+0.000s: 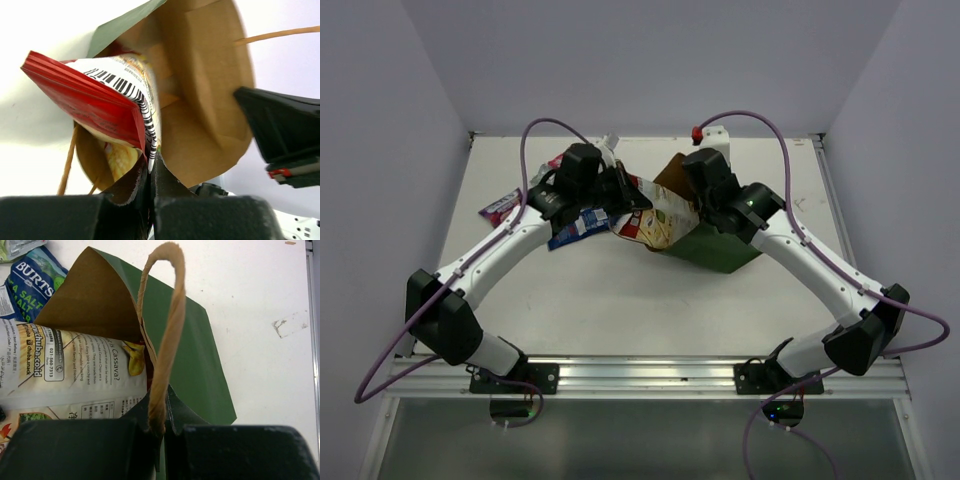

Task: Place the snacks into the paper bag
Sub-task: Place the snack in the paper bag.

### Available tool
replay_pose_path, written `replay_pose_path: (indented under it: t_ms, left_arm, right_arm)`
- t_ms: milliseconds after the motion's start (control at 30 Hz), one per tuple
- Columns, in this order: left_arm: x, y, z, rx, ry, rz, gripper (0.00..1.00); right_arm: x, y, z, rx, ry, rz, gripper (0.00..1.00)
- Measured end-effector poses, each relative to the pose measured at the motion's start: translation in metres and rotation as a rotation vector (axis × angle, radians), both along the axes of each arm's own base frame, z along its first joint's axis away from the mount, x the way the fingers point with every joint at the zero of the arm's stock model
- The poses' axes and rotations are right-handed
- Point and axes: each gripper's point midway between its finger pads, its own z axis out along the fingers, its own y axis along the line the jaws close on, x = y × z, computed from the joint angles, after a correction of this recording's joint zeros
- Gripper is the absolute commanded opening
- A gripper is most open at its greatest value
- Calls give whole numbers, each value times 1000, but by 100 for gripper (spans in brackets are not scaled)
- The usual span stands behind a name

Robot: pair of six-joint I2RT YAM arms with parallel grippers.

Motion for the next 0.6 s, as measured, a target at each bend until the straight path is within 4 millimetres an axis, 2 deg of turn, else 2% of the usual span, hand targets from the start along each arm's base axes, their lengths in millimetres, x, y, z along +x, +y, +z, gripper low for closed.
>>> replay_pose_path:
  t_ms: [133,300,600]
  left_arm:
    - [-5,5,-16,51,40,27,7]
    - [-11,7,-26,83,82,50,9]
    - [-29,-14,-40,108,138,64,11]
  right_arm:
    - [-2,-1,-4,-5,8,-1,0]
    - [-4,-3,-11,-11,19,-2,0]
    - [-7,-3,-14,1,21,1,0]
